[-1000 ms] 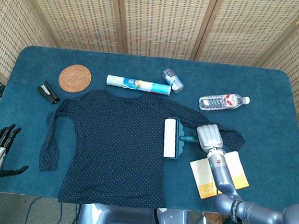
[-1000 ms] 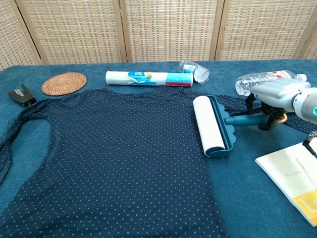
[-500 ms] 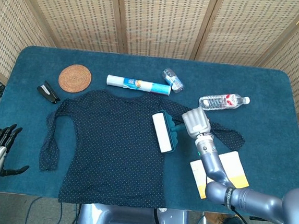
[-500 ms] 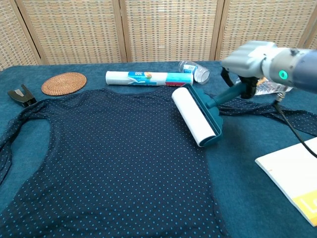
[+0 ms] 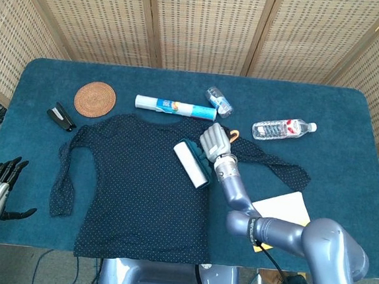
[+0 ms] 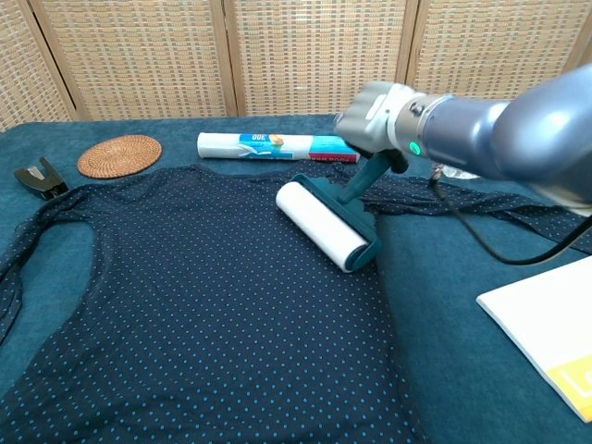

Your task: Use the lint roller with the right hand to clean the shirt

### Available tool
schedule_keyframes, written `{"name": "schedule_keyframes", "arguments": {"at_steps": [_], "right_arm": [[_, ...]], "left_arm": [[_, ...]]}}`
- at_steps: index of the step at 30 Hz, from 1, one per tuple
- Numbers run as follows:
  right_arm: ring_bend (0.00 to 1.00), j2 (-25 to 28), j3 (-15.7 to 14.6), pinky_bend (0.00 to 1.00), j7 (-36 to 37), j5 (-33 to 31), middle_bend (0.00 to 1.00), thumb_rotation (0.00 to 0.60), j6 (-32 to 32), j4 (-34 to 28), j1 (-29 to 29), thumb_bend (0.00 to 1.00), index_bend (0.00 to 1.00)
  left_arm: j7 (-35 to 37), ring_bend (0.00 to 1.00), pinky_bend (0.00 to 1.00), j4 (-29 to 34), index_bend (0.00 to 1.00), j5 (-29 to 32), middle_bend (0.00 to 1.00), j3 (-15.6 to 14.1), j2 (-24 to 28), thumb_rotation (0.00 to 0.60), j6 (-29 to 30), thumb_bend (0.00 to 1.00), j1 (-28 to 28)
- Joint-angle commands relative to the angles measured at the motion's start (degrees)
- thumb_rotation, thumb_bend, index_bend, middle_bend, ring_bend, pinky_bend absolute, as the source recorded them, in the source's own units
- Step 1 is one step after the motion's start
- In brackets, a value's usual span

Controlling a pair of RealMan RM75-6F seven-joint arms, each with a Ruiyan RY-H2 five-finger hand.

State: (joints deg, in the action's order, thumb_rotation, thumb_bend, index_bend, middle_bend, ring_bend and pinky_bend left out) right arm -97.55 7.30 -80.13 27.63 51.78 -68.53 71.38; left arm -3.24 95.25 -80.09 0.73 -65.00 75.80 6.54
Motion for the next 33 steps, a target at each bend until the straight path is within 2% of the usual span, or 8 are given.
{"name": "schedule_keyframes", "arguments": {"at_steps": [1,4,9,19,27,33], "right_arm": [[1.0,-0.7,-0.6,1.0,-0.3,-0.3,1.0,0.6,0.6,-0.7,0.6,0.69,0.72],[1.0,-0.9,-0.8,1.0,-0.9,-0.6,1.0,0.6,1.9,-2.3,0.9,0.69,0.72],[1.0,-1.8,-1.4,1.0,-4.6,-1.7,1.0,0.6,6.7,-8.8,2.4,0.69,0.72],[1.0,-4.7,-2.7,1.0,-8.8,-1.6,1.0,0.6,10.8,-17.6,5.1,0.69,0.72],[1.0,-7.5,-3.1,1.0,-10.9,-3.6,1.0,0.6,12.5,-20.8,6.7,0.69,0.72],[1.0,-9.0,-4.5,1.0,-11.6,-0.3,1.0,0.6,13.6,-20.4,7.7,0.69,0.72]], "left_arm": [[0.0,0.0,0.0,-0.1,0.0,0.2,0.0,0.0,-0.1,0.6,-0.1,0.0,0.1],[-0.1,0.0,0.0,-0.1,0.0,0.2,0.0,0.0,-0.2,0.6,-0.1,0.0,0.1],[-0.5,0.0,0.0,-0.1,0.0,-0.2,0.0,-0.2,-0.3,0.6,0.0,0.0,0.2],[-0.9,0.0,0.0,0.0,0.0,-0.3,0.0,-0.5,-0.6,0.6,0.1,0.0,0.2],[-1.2,0.0,0.0,-0.2,0.0,0.1,0.0,-0.6,-0.7,0.6,-0.8,0.0,0.6],[-1.3,0.0,0.0,-0.4,0.0,0.5,0.0,-0.6,-0.8,0.6,-1.2,0.0,0.8]]}}
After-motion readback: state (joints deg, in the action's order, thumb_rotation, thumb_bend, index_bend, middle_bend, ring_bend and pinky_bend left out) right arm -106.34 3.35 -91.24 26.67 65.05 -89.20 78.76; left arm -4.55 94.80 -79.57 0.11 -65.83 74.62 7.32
